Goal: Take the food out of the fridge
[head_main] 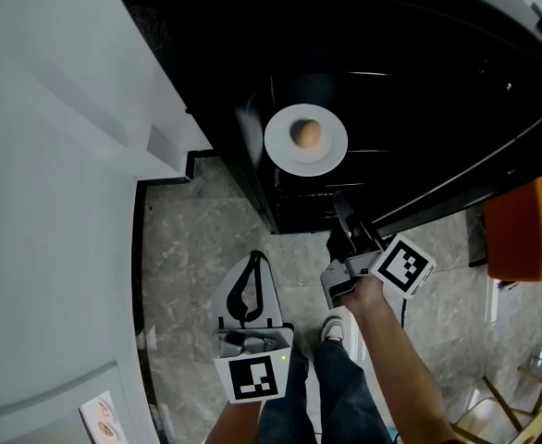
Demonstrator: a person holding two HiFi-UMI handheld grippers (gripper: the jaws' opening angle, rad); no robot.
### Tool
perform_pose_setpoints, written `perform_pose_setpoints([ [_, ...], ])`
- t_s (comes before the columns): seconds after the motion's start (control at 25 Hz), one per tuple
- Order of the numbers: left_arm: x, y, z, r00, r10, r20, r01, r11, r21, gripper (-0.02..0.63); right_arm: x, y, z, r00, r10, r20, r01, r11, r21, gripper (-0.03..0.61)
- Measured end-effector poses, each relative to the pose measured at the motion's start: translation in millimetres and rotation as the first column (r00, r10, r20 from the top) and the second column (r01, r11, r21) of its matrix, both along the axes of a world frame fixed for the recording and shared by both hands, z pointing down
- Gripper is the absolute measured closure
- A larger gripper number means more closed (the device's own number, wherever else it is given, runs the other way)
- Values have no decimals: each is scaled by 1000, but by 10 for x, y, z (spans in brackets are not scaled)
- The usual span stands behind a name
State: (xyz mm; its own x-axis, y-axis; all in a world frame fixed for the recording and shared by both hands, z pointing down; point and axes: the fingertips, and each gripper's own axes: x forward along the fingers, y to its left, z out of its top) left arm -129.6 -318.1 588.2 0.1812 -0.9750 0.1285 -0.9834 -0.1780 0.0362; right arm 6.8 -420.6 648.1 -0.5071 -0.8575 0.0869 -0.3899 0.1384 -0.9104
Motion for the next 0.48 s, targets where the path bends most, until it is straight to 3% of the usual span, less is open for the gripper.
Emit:
perform_pose_setpoints([
  [0.16,-8,-31,6,1000,0,2,0,1000,-2,600,-37,-165,93,993,21,120,-16,999,-42,554],
  [0.48,-16,-85,-9,1000,9,15,-9,1000,-1,600,-117,-357,163,972,45,229,-28,997,-78,554],
])
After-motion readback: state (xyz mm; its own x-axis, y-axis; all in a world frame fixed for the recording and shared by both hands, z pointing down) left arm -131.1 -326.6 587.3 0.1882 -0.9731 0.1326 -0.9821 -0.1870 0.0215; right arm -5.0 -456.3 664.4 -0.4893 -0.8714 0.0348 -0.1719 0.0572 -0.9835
